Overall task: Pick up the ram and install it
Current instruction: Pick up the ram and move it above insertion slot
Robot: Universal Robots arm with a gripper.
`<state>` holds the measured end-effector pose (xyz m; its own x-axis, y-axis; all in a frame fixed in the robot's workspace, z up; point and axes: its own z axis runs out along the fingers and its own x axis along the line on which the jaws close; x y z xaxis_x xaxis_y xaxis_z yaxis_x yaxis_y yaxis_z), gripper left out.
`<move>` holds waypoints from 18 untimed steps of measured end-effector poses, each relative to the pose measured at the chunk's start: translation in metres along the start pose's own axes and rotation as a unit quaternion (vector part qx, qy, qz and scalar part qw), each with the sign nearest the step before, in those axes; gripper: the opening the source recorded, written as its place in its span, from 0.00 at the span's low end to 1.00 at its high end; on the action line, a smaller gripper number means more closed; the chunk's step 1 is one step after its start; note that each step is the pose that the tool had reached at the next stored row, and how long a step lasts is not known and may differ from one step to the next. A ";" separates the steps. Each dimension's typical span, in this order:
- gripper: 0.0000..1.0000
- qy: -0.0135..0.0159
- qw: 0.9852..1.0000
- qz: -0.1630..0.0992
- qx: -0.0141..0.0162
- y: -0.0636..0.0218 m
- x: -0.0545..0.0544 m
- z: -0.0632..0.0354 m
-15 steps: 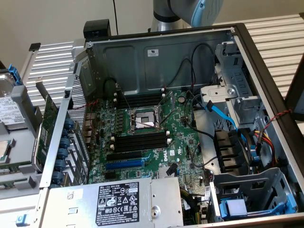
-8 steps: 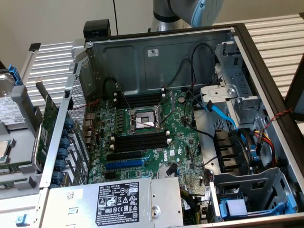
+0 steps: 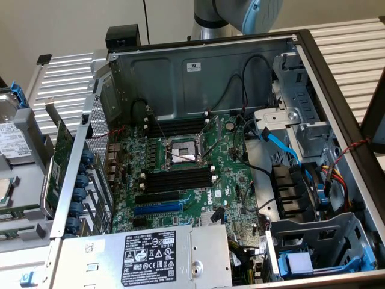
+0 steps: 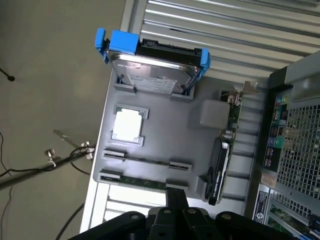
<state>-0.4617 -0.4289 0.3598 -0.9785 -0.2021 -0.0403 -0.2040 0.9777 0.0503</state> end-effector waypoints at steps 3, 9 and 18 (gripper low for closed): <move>0.11 0.001 1.000 -0.027 -0.001 0.0000 0.000 0.0006; 0.11 0.004 0.997 -0.081 -0.003 -0.0001 0.000 0.0020; 0.11 0.008 0.987 -0.163 -0.007 -0.0003 0.000 0.0063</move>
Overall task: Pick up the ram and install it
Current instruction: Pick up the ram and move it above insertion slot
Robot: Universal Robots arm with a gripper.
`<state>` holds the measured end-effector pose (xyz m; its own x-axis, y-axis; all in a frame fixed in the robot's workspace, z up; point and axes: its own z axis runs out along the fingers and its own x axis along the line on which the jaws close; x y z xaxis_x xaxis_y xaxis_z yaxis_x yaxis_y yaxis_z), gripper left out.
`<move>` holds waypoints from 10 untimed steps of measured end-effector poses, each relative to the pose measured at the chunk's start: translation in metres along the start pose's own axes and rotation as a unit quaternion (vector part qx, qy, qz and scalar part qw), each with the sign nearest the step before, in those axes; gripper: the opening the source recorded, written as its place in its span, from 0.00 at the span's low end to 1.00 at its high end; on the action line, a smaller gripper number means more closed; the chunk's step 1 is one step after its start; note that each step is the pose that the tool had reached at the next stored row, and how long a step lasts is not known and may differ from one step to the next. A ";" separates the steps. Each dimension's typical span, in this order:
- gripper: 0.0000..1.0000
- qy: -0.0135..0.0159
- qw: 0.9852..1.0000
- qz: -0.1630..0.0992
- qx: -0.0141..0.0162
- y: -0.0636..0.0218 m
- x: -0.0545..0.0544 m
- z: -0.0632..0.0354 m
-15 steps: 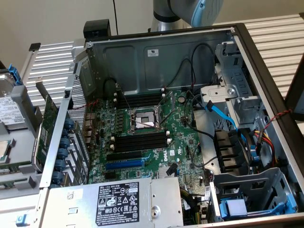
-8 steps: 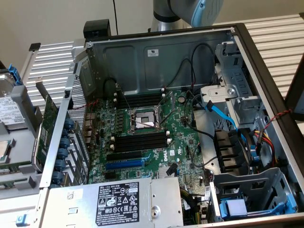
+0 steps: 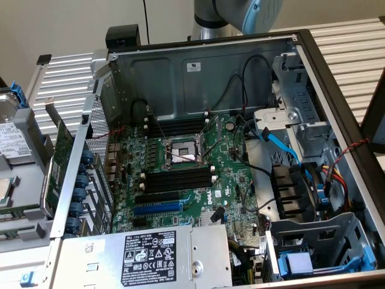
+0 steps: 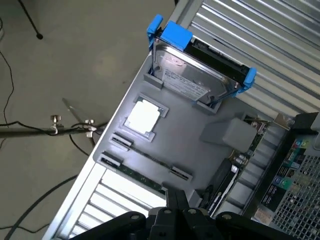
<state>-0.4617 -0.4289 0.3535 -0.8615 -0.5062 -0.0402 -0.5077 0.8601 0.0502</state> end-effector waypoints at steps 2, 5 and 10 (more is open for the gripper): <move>0.11 0.001 1.000 -0.018 -0.001 0.0000 0.000 0.0011; 0.11 0.002 0.999 -0.045 -0.002 -0.0001 0.000 0.0027; 0.11 0.005 0.996 -0.090 -0.004 -0.0003 0.000 0.0055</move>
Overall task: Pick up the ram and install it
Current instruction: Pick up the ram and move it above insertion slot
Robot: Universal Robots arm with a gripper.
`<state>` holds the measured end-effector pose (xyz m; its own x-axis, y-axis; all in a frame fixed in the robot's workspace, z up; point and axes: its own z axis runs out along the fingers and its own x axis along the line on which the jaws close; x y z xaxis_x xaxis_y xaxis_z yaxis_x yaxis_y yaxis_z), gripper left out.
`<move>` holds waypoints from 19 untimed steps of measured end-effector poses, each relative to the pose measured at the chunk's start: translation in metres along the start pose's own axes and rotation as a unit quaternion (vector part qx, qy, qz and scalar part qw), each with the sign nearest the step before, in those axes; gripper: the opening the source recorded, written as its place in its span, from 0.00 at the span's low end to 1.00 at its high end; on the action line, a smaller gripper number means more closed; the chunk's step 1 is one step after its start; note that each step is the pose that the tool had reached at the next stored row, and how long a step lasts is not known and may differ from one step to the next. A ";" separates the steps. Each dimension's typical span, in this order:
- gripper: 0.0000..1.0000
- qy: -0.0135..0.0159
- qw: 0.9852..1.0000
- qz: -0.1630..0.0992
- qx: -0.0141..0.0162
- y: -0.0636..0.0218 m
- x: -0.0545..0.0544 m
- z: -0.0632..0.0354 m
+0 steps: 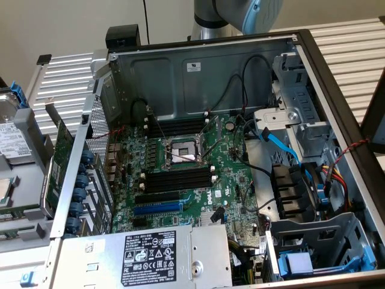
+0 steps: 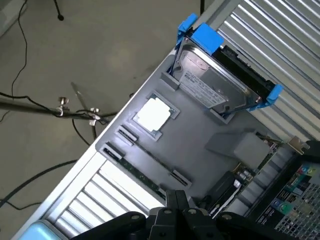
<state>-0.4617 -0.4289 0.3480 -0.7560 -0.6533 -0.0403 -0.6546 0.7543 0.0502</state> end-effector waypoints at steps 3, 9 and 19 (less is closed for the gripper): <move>0.11 0.001 1.000 -0.027 -0.001 -0.0001 0.000 0.0017; 0.11 0.004 0.997 -0.082 -0.003 -0.0003 0.000 0.0052; 0.11 0.009 0.985 -0.172 -0.007 -0.0006 0.000 0.0115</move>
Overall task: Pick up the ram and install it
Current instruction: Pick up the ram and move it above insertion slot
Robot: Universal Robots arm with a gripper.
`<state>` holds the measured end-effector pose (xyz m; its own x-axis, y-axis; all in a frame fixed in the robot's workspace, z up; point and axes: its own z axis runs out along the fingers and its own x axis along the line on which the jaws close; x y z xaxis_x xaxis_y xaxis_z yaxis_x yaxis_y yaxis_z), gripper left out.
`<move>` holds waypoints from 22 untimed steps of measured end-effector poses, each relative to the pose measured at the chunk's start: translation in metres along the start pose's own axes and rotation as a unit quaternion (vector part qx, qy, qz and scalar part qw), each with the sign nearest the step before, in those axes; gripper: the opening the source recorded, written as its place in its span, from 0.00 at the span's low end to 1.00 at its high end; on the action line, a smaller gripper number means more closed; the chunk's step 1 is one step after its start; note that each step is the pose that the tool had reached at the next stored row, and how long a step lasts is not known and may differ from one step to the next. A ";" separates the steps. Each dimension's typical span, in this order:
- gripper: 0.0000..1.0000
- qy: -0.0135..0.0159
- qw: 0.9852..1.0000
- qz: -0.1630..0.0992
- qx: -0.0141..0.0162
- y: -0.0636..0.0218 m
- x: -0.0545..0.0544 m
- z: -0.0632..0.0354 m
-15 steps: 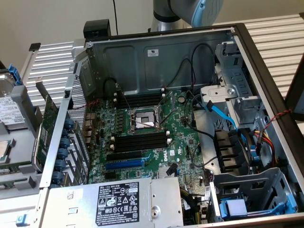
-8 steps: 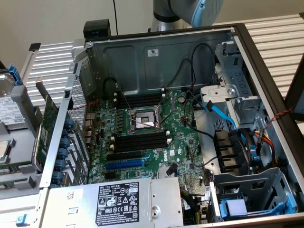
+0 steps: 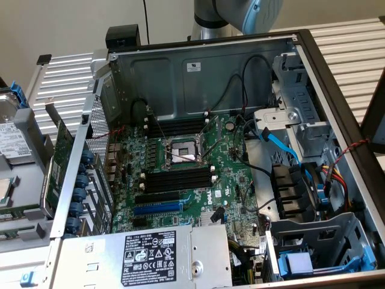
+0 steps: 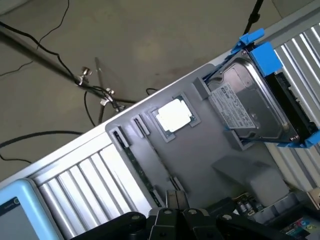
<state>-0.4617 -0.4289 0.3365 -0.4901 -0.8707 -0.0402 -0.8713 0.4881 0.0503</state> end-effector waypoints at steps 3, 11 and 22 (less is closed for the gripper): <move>0.11 0.001 1.000 -0.027 -0.001 -0.0001 0.000 0.0019; 0.11 0.005 0.995 -0.100 -0.004 -0.0003 0.000 0.0059; 0.11 0.013 0.981 -0.192 0.004 -0.0005 0.000 0.0079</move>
<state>-0.4616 -0.4289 0.3286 -0.1247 -0.9918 -0.0295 -0.9919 0.1238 0.0284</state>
